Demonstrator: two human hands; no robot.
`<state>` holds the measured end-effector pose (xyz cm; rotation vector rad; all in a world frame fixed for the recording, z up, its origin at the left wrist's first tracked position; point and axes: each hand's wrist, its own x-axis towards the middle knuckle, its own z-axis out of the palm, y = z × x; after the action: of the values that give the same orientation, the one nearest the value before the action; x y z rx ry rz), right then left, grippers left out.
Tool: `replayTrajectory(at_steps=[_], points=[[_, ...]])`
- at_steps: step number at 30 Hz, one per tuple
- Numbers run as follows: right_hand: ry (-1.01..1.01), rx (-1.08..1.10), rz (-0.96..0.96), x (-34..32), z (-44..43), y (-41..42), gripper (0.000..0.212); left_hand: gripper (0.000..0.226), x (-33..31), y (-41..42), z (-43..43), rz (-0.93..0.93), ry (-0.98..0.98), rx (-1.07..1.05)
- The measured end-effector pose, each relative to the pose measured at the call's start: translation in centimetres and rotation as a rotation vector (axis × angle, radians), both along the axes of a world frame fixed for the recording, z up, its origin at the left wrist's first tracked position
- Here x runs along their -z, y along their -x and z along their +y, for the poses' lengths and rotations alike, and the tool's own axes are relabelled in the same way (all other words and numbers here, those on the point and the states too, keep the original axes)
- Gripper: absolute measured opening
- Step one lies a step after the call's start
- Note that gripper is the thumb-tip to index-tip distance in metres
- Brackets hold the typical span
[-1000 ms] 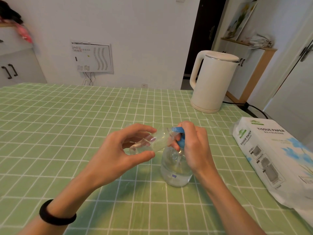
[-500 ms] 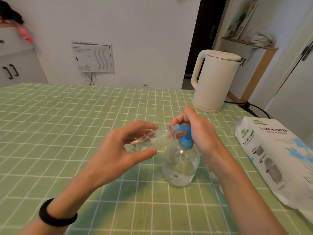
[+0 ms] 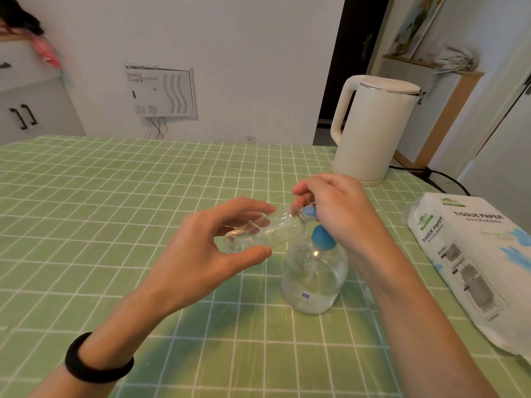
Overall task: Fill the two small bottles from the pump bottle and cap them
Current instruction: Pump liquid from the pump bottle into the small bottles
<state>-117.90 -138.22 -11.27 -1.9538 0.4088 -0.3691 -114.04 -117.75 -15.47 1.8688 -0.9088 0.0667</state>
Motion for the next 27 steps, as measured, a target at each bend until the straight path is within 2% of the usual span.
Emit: replayTrajectory(at_steps=[4, 8, 12, 14, 16, 19, 21, 27], points=[[-0.132, 0.004, 0.071, -0.61, -0.25, -0.02, 0.036, 0.05, -0.12, -0.04, -0.04, -0.012, -0.009, -0.003], [-0.104, 0.067, 0.048, -0.86, -0.55, -0.28, 0.04, 0.05, -0.13, -0.12, -0.05, -0.015, -0.011, -0.003], [0.067, 0.107, 0.0, -0.36, -1.04, -0.22, 0.037, 0.05, -0.18, -0.12, -0.04, -0.018, -0.016, 0.003], [0.157, 0.059, 0.028, -0.12, -1.09, -0.12, 0.036, 0.05, -0.23, -0.08, -0.02, -0.021, -0.018, 0.005], [0.161, 0.018, 0.096, -0.2, -1.1, -0.18, 0.038, 0.05, -0.28, -0.03, 0.01, -0.023, -0.019, 0.004], [0.125, -0.04, 0.196, -0.48, -0.96, -0.14, 0.041, 0.049, -0.3, 0.02, 0.0, -0.029, -0.02, -0.002], [0.028, -0.075, 0.224, -0.45, -0.66, -0.01, 0.039, 0.047, -0.22, -0.02, -0.02, -0.028, -0.024, -0.01], [-0.101, -0.113, 0.212, -0.14, -0.36, 0.48, 0.038, 0.047, 0.02, -0.05, 0.06, -0.038, -0.047, -0.013]])
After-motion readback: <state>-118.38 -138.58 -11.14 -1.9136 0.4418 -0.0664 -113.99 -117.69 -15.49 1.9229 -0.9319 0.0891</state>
